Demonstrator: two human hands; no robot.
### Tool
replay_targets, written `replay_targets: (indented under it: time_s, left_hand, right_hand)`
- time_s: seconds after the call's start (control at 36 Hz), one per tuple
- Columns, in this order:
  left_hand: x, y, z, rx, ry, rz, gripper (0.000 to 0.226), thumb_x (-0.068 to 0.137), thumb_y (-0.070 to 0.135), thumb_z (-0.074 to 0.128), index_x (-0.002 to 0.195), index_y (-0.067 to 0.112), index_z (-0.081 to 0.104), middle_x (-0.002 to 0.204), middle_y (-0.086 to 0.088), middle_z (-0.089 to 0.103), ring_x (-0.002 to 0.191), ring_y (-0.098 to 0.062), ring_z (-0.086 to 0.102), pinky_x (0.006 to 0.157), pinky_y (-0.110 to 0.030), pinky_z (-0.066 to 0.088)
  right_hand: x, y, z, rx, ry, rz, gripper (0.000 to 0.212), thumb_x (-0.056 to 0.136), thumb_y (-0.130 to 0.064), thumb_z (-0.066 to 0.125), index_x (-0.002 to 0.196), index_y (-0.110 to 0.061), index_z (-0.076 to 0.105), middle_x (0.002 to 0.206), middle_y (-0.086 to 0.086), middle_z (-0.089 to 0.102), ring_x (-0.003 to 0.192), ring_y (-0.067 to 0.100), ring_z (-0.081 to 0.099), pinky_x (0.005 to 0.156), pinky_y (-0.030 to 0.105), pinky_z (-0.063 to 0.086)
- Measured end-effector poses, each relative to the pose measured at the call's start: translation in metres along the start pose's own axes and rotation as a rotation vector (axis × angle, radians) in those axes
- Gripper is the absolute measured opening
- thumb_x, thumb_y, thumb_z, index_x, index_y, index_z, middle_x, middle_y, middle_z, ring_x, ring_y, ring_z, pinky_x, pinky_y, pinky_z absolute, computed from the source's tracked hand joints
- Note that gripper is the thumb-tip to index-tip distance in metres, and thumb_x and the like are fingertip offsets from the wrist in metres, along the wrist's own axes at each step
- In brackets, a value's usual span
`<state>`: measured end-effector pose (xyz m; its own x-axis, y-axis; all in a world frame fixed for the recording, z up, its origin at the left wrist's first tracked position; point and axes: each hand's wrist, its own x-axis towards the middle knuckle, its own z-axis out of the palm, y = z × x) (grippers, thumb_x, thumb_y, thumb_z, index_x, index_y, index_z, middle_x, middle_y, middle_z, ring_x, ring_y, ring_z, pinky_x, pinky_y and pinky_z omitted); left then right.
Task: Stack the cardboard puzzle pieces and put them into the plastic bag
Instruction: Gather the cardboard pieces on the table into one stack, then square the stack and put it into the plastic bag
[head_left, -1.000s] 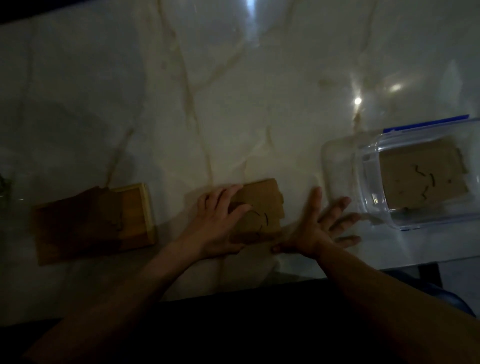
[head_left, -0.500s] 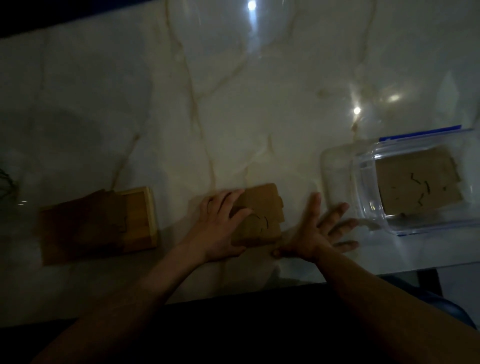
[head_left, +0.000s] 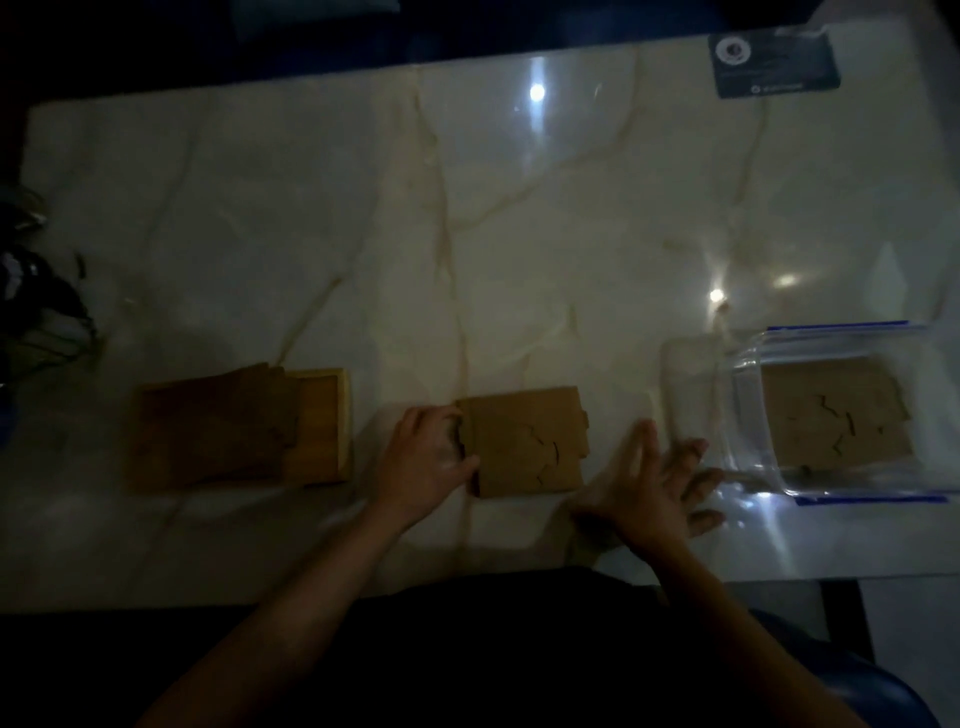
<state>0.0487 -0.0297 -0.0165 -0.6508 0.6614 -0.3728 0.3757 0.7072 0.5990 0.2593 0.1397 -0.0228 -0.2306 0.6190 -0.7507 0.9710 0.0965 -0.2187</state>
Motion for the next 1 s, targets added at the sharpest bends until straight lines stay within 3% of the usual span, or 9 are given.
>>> replay_targets:
  time_s: [0.14,0.19,0.25,0.31,0.42,0.61,0.69,0.83,1.0]
  left_hand:
    - [-0.015,-0.007,0.007,-0.126,0.047,-0.170,0.057,0.076,0.026,0.075,0.128,0.015,0.053,0.120,-0.007,0.053,0.099,-0.021,0.059,0.085,-0.027,0.045]
    - [-0.018,-0.004,0.010,-0.142,0.029,-0.213,0.058,0.079,0.026,0.073,0.131,0.013,0.051,0.121,-0.008,0.051,0.102,-0.023,0.059,0.086,-0.026,0.043]
    - [-0.019,0.001,0.014,-0.146,0.019,-0.240,0.057,0.079,0.025,0.072,0.131,0.009,0.051,0.122,-0.010,0.050,0.102,-0.025,0.059,0.085,-0.023,0.039]
    - [-0.019,0.008,0.018,-0.149,0.021,-0.265,0.056,0.080,0.025,0.070,0.130,0.007,0.051,0.121,-0.013,0.050,0.103,-0.027,0.058,0.085,-0.022,0.037]
    - [-0.018,0.021,0.024,-0.187,-0.004,-0.305,0.041,0.080,0.027,0.069,0.117,0.010,0.058,0.111,-0.014,0.054,0.099,-0.031,0.058,0.083,-0.029,0.045]
    - [-0.015,0.032,0.031,-0.163,-0.027,-0.355,0.039,0.082,0.030,0.066,0.113,0.008,0.058,0.106,-0.020,0.057,0.094,-0.033,0.056,0.077,-0.031,0.043]
    - [-0.013,0.031,0.032,-0.245,-0.023,-0.390,0.043,0.079,0.026,0.069,0.116,0.007,0.058,0.112,-0.019,0.061,0.100,-0.032,0.059,0.085,-0.033,0.049]
    - [-0.010,0.029,0.033,-0.416,0.053,-0.494,0.042,0.075,0.023,0.076,0.111,0.007,0.058,0.110,-0.014,0.065,0.100,-0.026,0.060,0.075,-0.025,0.040]
    - [-0.003,0.022,0.036,-0.557,0.085,-0.584,0.047,0.072,0.013,0.078,0.113,0.008,0.054,0.110,-0.011,0.064,0.100,-0.026,0.061,0.085,-0.032,0.050]
  right_hand:
    - [-0.006,0.006,-0.009,0.106,0.231,-0.082,0.080,0.082,-0.029,0.071,0.150,-0.029,0.030,0.162,0.014,0.015,0.145,0.041,0.019,0.115,0.055,0.020]
    - [-0.008,-0.003,-0.012,0.237,0.278,-0.158,0.066,0.086,-0.020,0.066,0.147,-0.014,0.040,0.150,0.019,0.037,0.130,0.039,0.044,0.110,0.049,0.037]
    - [-0.012,-0.019,-0.013,0.330,0.232,-0.192,0.061,0.093,-0.022,0.061,0.147,-0.009,0.039,0.148,0.018,0.041,0.124,0.035,0.053,0.104,0.048,0.045]
    - [-0.014,-0.036,-0.012,0.347,0.174,-0.186,0.058,0.094,-0.024,0.059,0.146,-0.007,0.041,0.146,0.018,0.045,0.120,0.032,0.056,0.101,0.045,0.048]
    - [-0.018,-0.060,-0.006,0.383,0.053,-0.182,0.034,0.084,-0.017,0.060,0.117,-0.010,0.062,0.119,0.021,0.060,0.095,0.031,0.063,0.089,0.045,0.054]
    - [-0.023,-0.069,0.009,0.386,0.054,-0.108,0.045,0.087,-0.024,0.061,0.128,-0.009,0.052,0.129,0.015,0.041,0.106,0.039,0.058,0.100,0.049,0.047]
    - [-0.018,-0.071,0.009,0.401,0.054,-0.074,0.047,0.085,-0.022,0.062,0.128,-0.006,0.051,0.128,0.016,0.042,0.104,0.039,0.057,0.097,0.050,0.048]
    - [-0.003,-0.068,0.006,0.505,0.022,-0.013,0.055,0.081,-0.019,0.069,0.129,-0.001,0.050,0.128,0.020,0.051,0.104,0.039,0.060,0.091,0.053,0.054]
    - [0.003,-0.059,0.007,0.666,-0.033,0.038,0.060,0.075,-0.019,0.083,0.117,-0.010,0.041,0.122,0.016,0.050,0.108,0.037,0.058,0.089,0.056,0.055]
